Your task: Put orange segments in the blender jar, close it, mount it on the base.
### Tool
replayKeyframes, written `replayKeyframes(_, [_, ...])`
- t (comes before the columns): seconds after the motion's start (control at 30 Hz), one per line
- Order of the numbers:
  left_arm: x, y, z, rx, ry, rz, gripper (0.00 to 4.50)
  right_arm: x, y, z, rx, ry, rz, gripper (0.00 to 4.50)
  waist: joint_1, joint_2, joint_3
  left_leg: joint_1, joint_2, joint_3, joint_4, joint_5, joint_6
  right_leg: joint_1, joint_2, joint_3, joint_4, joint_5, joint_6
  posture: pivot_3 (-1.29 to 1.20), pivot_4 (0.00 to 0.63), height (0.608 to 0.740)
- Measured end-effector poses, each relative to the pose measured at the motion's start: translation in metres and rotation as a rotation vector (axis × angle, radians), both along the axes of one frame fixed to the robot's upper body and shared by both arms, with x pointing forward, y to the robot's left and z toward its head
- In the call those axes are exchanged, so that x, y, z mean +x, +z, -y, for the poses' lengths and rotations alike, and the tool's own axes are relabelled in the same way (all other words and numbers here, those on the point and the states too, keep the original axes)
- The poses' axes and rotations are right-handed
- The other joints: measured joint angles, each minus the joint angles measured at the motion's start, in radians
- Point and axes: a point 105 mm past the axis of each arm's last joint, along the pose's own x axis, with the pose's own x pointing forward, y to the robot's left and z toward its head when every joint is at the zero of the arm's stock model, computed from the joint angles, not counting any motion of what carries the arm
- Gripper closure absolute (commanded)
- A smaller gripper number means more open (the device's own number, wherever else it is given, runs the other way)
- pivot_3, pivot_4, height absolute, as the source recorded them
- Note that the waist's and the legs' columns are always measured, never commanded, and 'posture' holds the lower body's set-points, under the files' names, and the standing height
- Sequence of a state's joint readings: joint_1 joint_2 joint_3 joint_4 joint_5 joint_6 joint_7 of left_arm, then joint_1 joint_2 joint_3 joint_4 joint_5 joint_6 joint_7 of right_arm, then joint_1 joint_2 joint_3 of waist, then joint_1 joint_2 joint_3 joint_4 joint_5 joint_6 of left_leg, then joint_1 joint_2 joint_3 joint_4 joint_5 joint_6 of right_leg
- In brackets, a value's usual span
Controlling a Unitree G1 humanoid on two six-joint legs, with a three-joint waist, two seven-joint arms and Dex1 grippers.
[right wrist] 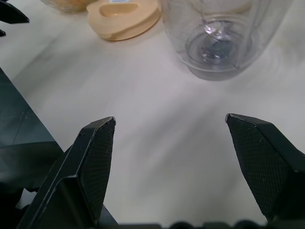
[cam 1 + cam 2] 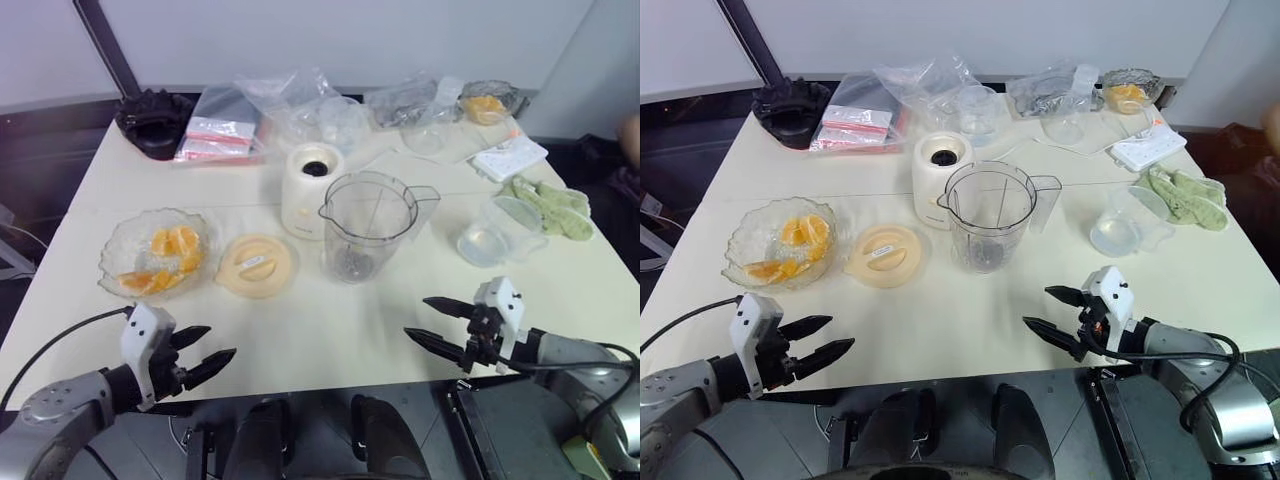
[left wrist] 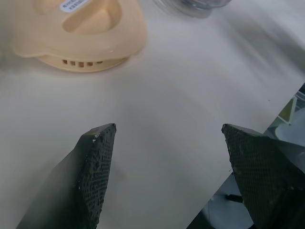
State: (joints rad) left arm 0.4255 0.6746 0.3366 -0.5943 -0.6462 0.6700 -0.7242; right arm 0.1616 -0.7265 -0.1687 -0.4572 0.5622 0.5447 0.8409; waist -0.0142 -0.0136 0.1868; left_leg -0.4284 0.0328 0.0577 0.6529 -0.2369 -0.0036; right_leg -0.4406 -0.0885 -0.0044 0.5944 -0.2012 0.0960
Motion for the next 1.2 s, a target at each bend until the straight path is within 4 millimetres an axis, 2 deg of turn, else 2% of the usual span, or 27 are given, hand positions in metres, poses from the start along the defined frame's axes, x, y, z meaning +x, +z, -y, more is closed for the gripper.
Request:
replayKeyframes(0.67, [0.009, 0.004, -0.001, -0.004, 0.057, 0.039, 0.78, 0.005, 0.004, -0.001, -0.009, -0.003, 0.024, 0.63, 0.002, -0.001, -0.001, 0.000, 0.000, 0.000, 0.000, 0.000, 0.001, 0.001, 0.000, 0.000, 0.001, 0.000, 0.000, 0.00, 0.150, 0.740])
replayKeyframes(1.0, [0.014, 0.012, -0.001, 0.010, 0.039, 0.070, 0.78, 0.005, 0.004, 0.001, -0.011, -0.014, 0.022, 0.63, 0.002, -0.001, -0.001, 0.000, 0.000, 0.000, 0.000, 0.002, 0.003, 0.002, 0.001, 0.000, 0.001, 0.000, 0.000, 0.00, 0.150, 0.740])
replayKeyframes(1.1, [0.020, 0.018, 0.000, 0.009, 0.042, 0.090, 0.78, 0.006, 0.003, 0.002, -0.012, -0.021, 0.019, 0.63, 0.003, -0.001, -0.001, 0.001, 0.000, 0.000, 0.001, 0.002, 0.003, 0.002, 0.001, 0.000, 0.002, 0.000, -0.001, 0.00, 0.150, 0.740])
replayKeyframes(1.2, [0.034, 0.037, -0.005, -0.043, 0.083, 0.130, 0.78, 0.006, 0.005, 0.001, -0.016, -0.014, 0.022, 0.63, 0.004, -0.002, -0.001, 0.001, 0.000, -0.001, 0.002, 0.002, 0.003, 0.003, 0.002, 0.000, 0.002, 0.001, -0.001, 0.00, 0.150, 0.740])
